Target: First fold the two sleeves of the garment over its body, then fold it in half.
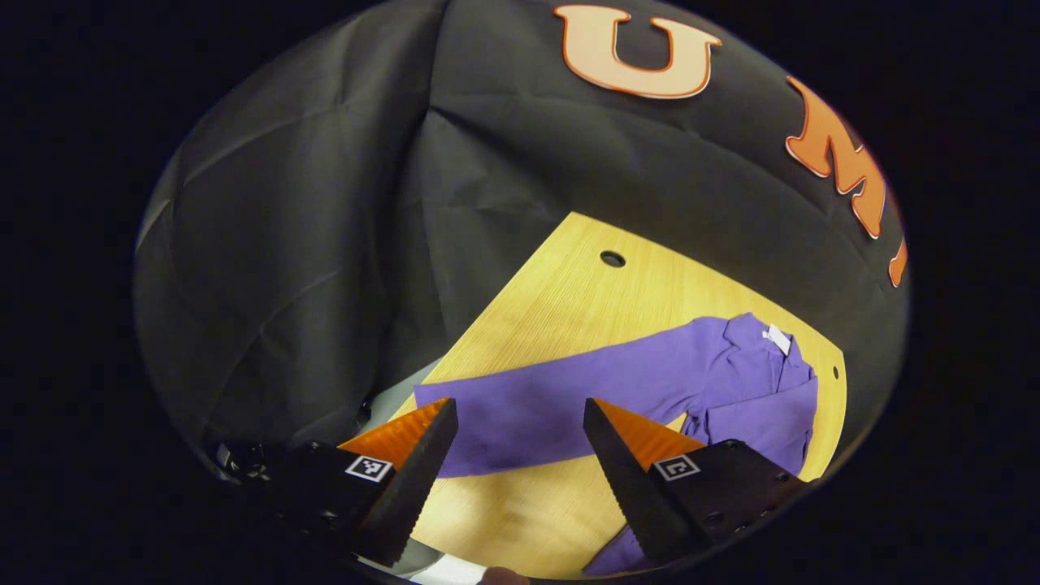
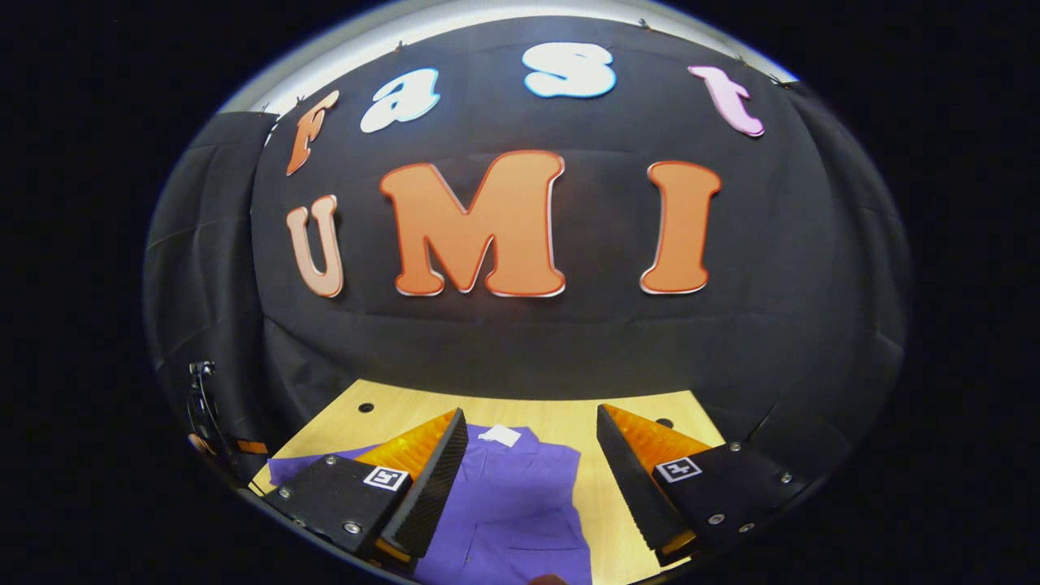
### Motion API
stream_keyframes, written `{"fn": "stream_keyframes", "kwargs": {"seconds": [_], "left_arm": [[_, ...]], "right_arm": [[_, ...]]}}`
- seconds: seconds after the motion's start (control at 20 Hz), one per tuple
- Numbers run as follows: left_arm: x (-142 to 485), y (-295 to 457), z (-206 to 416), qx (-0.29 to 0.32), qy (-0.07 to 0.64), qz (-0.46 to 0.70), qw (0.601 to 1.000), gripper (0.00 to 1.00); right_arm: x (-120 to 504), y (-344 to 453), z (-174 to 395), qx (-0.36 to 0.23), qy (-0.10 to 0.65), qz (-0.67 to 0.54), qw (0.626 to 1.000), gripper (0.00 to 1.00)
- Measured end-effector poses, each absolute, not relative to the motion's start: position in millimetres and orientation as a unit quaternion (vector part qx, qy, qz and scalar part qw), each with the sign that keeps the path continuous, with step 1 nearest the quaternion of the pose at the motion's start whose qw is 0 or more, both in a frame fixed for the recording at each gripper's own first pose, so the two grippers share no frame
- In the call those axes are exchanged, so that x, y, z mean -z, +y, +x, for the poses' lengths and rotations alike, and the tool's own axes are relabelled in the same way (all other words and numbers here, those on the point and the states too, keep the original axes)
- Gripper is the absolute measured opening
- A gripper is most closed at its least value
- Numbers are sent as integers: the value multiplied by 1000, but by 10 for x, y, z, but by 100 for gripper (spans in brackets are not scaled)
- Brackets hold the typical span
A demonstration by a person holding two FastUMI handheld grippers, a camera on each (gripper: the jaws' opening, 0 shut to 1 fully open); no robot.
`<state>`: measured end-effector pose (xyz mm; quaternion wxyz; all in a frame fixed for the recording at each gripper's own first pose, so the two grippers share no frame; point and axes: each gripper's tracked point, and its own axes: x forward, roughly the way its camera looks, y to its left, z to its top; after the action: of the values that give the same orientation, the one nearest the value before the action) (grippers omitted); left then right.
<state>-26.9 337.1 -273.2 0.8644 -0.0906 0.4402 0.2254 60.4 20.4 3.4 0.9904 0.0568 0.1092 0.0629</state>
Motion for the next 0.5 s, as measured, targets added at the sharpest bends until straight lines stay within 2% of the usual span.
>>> {"fn": "stream_keyframes", "kwargs": {"seconds": [0.25,0.5], "left_arm": [[2855,3459,-203,-247,499,-100,824,100],[3122,3555,-260,-252,560,-141,777,100]], "right_arm": [[-293,-368,410,6,67,29,997,94],[-377,-598,257,31,55,10,998,94]]}}
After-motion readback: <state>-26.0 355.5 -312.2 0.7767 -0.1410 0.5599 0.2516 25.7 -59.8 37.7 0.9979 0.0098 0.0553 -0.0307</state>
